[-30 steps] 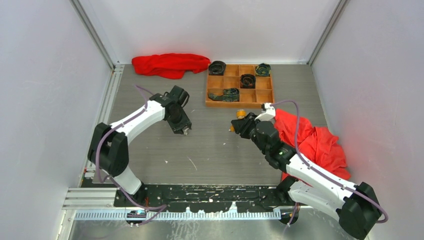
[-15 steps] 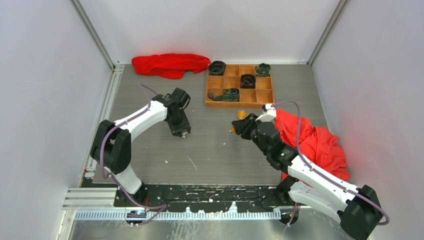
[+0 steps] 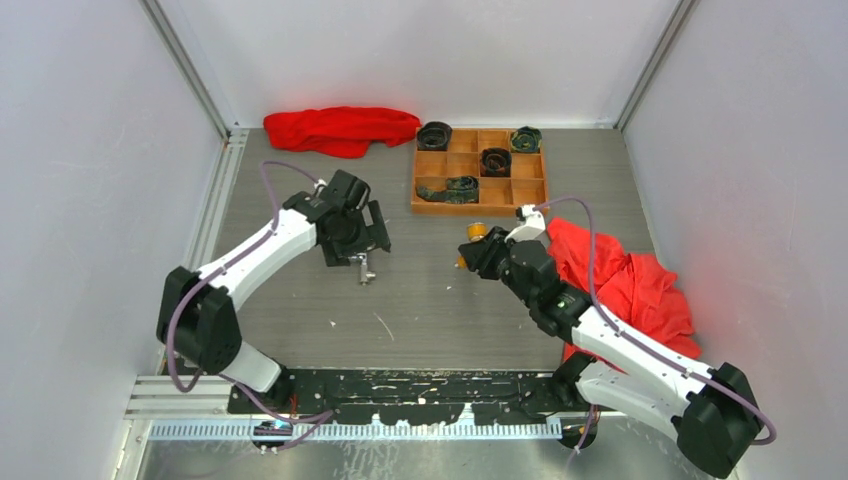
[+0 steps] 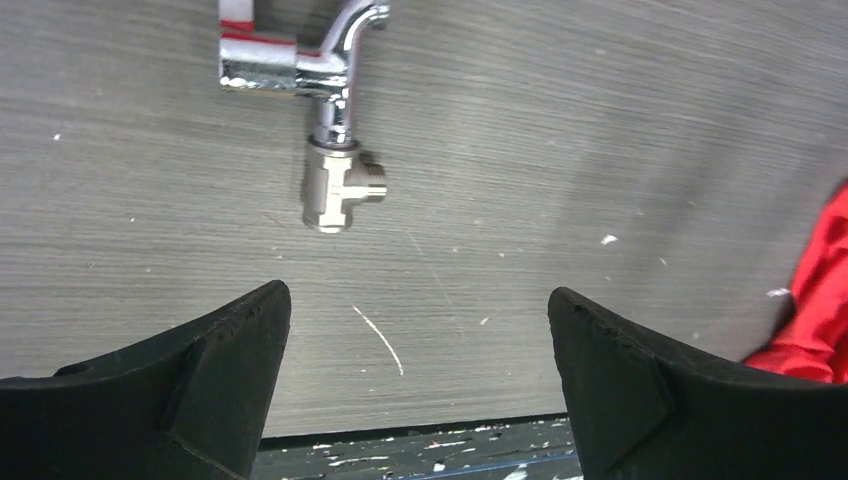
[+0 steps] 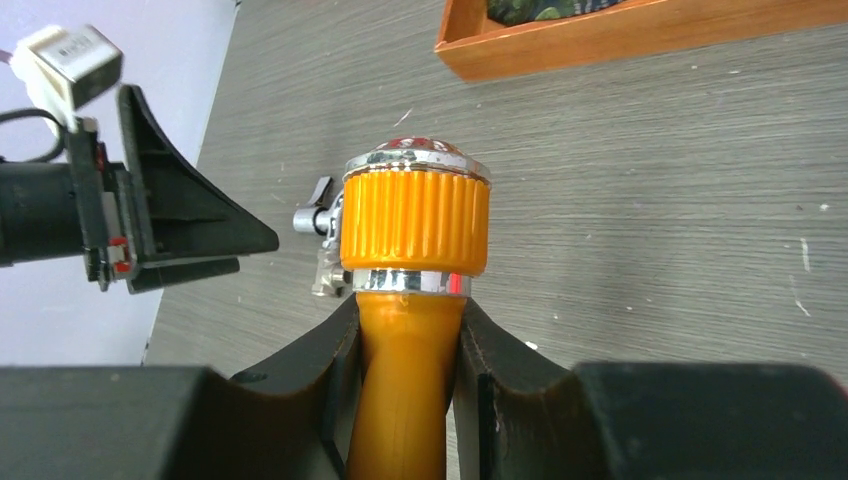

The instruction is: Install the water faucets

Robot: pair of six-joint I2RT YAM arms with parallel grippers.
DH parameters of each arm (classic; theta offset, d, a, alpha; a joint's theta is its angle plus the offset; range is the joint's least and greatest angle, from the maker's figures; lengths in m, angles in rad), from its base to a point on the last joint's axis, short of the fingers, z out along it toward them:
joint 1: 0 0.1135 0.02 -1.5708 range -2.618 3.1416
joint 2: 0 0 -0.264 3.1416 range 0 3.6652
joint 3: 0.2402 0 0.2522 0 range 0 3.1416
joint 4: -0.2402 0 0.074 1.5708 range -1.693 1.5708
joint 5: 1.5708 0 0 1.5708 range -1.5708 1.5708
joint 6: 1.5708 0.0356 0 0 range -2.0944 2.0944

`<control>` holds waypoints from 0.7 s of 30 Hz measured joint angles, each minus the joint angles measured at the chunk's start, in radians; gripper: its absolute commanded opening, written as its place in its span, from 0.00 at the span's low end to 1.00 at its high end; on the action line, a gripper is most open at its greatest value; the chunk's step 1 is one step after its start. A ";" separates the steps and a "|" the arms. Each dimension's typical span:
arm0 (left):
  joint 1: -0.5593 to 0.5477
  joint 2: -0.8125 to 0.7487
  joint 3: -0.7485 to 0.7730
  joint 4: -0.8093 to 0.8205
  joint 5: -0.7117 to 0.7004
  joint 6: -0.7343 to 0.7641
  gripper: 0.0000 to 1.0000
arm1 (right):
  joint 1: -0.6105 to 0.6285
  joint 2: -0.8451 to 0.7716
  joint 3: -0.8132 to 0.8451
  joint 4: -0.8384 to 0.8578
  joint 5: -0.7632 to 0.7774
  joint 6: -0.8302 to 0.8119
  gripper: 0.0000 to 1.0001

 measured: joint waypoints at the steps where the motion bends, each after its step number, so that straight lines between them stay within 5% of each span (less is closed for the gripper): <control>1: -0.001 -0.017 -0.001 0.006 0.003 0.009 1.00 | 0.000 0.007 0.009 -0.006 -0.013 -0.004 0.00; 10: -0.041 -0.355 -0.114 0.127 0.033 0.125 1.00 | -0.163 0.203 0.204 -0.068 -0.373 0.050 0.00; 16: -0.042 -0.379 -0.122 0.124 0.032 0.187 0.99 | -0.229 0.378 0.227 -0.044 -0.680 0.156 0.01; 21: -0.061 -0.414 -0.215 0.216 0.185 0.254 1.00 | -0.227 0.435 0.257 -0.043 -0.807 0.200 0.01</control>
